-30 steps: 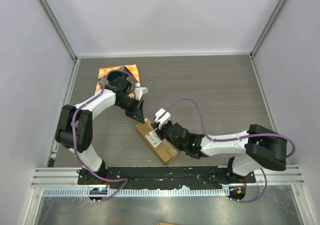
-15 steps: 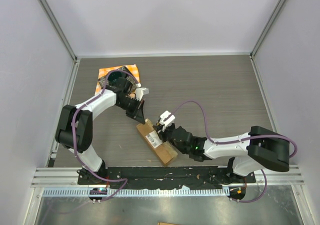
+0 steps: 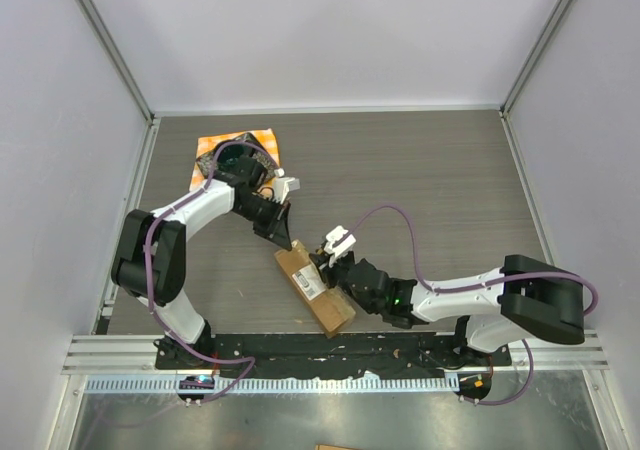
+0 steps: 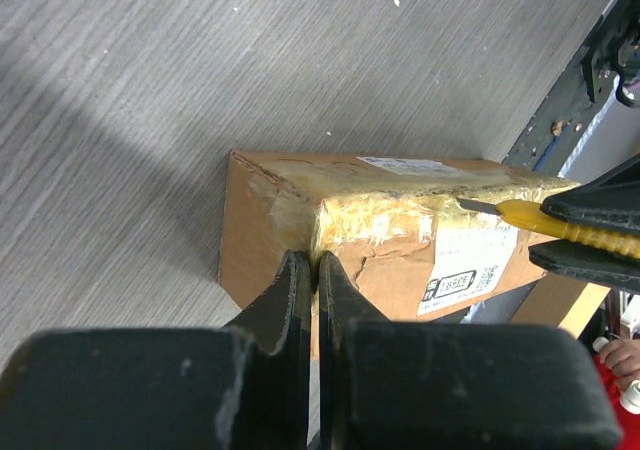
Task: Unpack the express box
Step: Cut the express box at the center of the board.
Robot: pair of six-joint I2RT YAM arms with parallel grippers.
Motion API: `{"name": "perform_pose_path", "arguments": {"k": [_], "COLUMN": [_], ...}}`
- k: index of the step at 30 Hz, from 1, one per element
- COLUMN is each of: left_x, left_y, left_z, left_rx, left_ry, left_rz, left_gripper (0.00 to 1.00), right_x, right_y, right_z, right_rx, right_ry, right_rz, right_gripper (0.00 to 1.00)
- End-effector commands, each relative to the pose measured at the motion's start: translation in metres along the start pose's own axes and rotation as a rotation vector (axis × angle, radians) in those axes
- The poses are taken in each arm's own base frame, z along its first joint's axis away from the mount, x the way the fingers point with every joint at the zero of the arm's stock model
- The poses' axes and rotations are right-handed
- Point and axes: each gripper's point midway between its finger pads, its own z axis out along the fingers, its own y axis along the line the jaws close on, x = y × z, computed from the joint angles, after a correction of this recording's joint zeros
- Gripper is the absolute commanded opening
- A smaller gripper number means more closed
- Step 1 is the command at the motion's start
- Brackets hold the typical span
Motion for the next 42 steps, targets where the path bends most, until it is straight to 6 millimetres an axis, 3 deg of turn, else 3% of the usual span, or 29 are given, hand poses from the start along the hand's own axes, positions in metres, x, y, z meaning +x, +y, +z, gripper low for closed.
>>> {"name": "perform_pose_path", "arguments": {"k": [1,6,9,20,27,30,38,42], "left_x": [0.017,0.018,0.016,0.016,0.017,0.017,0.017,0.016], "left_y": [0.034,0.034,0.034,0.034,0.034,0.034,0.034,0.034], "left_z": [0.001,0.001,0.001,0.001,0.001,0.001,0.002,0.002], "left_rx": [-0.155,-0.157,-0.158,-0.153,-0.153,-0.154,-0.151,-0.151], "left_ry": [0.055,0.058,0.054,0.056,0.057,0.058,0.061,0.058], "left_rz": [-0.008,-0.006,-0.002,0.001,-0.002,0.0,-0.003,-0.003], "left_gripper": [0.0,0.0,0.0,0.0,0.0,0.0,0.0,0.0], "right_x": [0.045,-0.006,-0.018,-0.023,-0.044,-0.041,-0.071,-0.064], "right_y": [-0.014,0.003,0.01,0.006,0.005,0.003,0.0,0.0], "right_z": [-0.022,-0.011,-0.006,0.004,0.006,0.003,-0.016,-0.014], "right_rx": [0.015,-0.025,-0.044,-0.029,-0.038,-0.038,-0.063,-0.06], "right_ry": [0.173,0.071,0.041,0.008,-0.046,-0.043,-0.117,-0.102], "right_rz": [-0.143,-0.132,-0.127,-0.105,-0.07,-0.065,0.019,0.013], "right_gripper": [0.01,0.01,0.01,0.01,0.01,0.01,0.01,0.01]}}
